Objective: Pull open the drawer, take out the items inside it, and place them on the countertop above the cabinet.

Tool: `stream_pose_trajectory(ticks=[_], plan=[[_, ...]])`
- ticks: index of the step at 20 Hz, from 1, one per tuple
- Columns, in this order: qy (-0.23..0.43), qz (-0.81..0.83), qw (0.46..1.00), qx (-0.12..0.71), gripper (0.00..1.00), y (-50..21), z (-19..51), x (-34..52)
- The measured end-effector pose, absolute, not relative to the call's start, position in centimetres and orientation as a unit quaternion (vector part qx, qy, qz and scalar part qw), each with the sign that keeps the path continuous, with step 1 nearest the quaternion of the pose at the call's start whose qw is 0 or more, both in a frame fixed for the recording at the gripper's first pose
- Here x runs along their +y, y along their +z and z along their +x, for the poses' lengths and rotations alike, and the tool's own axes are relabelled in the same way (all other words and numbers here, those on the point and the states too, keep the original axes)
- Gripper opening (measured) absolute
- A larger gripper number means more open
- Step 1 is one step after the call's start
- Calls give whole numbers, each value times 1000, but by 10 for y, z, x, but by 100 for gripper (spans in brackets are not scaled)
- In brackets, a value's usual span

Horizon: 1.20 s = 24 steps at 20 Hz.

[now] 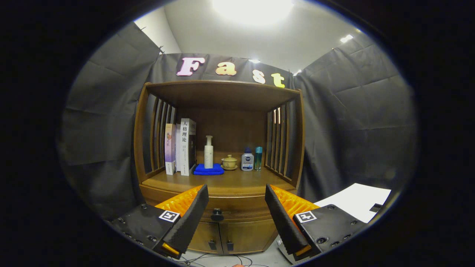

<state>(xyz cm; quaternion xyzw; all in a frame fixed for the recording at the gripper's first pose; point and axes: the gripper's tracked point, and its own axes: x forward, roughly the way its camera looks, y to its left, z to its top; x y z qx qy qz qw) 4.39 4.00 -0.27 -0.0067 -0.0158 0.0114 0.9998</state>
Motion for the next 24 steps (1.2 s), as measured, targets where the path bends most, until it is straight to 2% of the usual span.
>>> stream_pose_trajectory(ticks=[4, 15, 24], plan=[[27, 8, 1000, -1, 97, -19, 76, 64], [18, -20, 996, 84, 98, -103, 151, 77], [45, -25, 989, 142, 97, -165, 175, 94]])
